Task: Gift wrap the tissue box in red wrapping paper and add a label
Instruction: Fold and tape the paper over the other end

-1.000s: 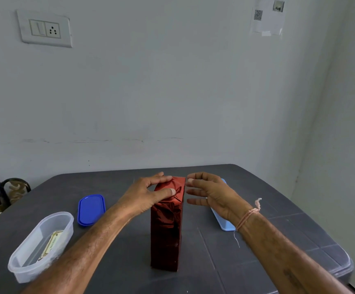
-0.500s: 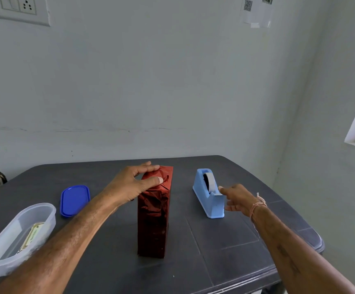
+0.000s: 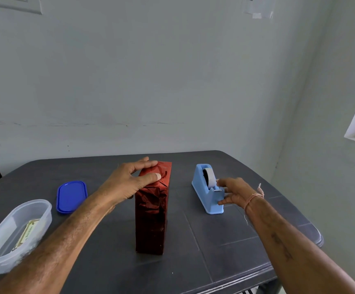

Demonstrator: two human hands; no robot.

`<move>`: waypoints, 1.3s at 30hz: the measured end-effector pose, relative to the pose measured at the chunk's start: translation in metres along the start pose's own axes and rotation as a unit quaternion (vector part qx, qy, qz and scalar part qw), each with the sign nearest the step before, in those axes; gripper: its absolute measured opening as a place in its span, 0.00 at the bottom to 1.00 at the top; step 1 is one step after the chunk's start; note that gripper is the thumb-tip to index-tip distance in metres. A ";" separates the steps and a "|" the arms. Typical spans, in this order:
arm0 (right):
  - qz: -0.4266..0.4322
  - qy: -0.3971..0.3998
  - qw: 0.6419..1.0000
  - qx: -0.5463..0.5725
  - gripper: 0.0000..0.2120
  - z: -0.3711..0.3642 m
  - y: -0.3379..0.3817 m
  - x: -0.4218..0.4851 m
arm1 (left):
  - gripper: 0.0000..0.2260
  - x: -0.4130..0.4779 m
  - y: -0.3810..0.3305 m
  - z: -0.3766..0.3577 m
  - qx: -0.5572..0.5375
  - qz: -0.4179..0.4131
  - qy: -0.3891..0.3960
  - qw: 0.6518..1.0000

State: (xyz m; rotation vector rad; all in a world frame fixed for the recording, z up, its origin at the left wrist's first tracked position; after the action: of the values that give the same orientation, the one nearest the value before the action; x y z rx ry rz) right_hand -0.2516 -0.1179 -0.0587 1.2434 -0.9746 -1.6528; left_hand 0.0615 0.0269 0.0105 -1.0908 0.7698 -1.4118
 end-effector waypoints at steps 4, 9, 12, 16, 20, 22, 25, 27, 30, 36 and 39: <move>0.005 -0.005 0.998 0.059 0.19 -0.002 -0.009 -0.003 | 0.22 0.000 0.001 0.000 0.001 0.003 0.001 1.000; 0.027 -0.005 0.993 0.116 0.12 -0.003 -0.022 -0.010 | 0.22 0.000 0.001 0.001 0.003 0.005 0.002 1.000; 0.037 -0.017 0.990 0.137 0.06 -0.004 -0.034 -0.009 | 0.22 0.000 0.001 0.001 0.009 0.006 0.002 1.000; 0.045 -0.021 0.986 0.161 0.10 -0.004 -0.049 -0.005 | 0.23 0.000 0.000 0.001 0.016 0.007 0.004 1.000; 0.052 -0.022 0.981 0.186 0.17 -0.003 -0.061 -0.005 | 0.23 0.001 0.000 0.001 0.018 0.007 0.005 1.000; 0.055 -0.021 0.978 0.199 0.12 -0.004 -0.070 -0.006 | 0.23 0.001 0.001 0.001 0.016 0.009 0.006 1.000; 0.063 -0.024 0.973 0.219 0.10 -0.008 -0.085 -0.007 | 0.23 0.001 0.001 0.000 0.017 0.008 0.008 1.000; 0.065 -0.026 0.970 0.234 0.14 -0.012 -0.090 -0.007 | 0.23 0.002 0.001 0.000 0.017 0.010 0.007 1.000; 0.060 -0.029 0.961 0.268 0.18 -0.016 -0.094 -0.006 | 0.24 0.002 0.001 0.001 0.013 0.007 0.005 1.000; 0.061 -0.040 0.955 0.289 0.15 -0.021 -0.099 -0.005 | 0.22 0.005 0.005 0.000 0.013 0.000 0.008 1.000; 0.060 -0.072 0.960 0.264 0.12 -0.025 -0.097 0.000 | 0.23 0.008 0.008 0.001 0.010 0.002 0.004 1.000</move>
State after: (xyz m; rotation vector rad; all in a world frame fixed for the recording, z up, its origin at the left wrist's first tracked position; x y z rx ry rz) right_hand -0.2432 -0.0865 -0.1530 1.3786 -1.6242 -1.4484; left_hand 0.0655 0.0179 0.0052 -1.0680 0.7625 -1.4192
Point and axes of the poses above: each hand's wrist, its own x-axis towards the middle knuckle, its own z-axis out of the back of the hand, y = z × x, the point moved 1 cm from there along x, towards the middle knuckle, and after that the axes turned 4 degrees about -y, right-handed, at the moved point
